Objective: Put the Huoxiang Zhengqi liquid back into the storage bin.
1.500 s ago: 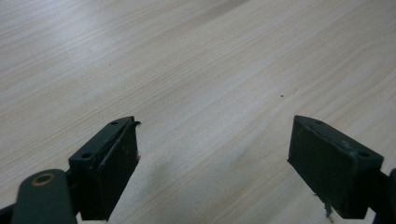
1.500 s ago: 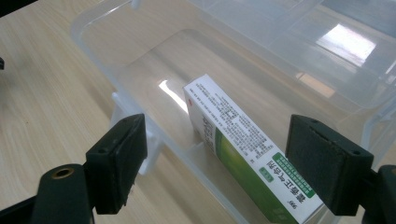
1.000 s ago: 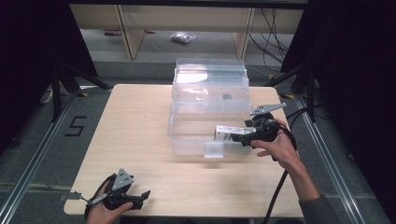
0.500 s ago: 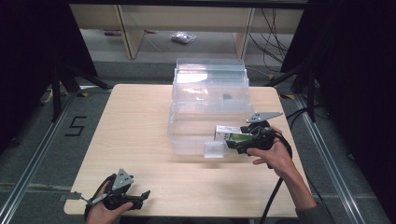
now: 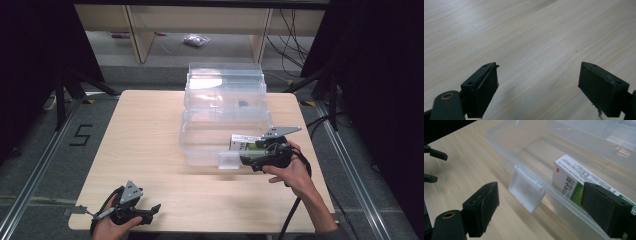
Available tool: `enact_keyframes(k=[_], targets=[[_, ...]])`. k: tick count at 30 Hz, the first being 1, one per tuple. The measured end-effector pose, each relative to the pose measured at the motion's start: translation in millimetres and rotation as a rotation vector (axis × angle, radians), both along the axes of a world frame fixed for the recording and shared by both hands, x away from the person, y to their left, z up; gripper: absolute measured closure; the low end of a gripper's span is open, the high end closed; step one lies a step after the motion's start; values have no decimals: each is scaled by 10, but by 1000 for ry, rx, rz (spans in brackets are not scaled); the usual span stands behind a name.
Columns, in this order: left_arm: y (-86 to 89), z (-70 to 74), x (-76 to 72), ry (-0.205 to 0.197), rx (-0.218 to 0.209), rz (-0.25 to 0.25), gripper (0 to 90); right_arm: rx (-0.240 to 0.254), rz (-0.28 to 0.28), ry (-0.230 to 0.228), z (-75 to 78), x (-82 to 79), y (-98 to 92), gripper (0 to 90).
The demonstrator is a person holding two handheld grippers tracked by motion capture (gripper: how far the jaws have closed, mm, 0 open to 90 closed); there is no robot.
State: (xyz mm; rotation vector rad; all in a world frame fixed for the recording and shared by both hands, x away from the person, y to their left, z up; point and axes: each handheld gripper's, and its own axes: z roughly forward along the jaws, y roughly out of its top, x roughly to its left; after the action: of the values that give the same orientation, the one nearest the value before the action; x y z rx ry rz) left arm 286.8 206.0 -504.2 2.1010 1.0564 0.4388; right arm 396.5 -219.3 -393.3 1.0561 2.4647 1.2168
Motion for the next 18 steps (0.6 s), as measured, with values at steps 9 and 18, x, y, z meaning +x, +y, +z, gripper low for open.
enact_keyframes(k=[9, 18], targets=[[2, 3, 0, 0, 2, -1, 153, 3, 35, -14, -80, -31, 8, 160], [5, 7, -3, -1, 6, -3, 153, 18, -11, 12, -110, -115, 7, 160]])
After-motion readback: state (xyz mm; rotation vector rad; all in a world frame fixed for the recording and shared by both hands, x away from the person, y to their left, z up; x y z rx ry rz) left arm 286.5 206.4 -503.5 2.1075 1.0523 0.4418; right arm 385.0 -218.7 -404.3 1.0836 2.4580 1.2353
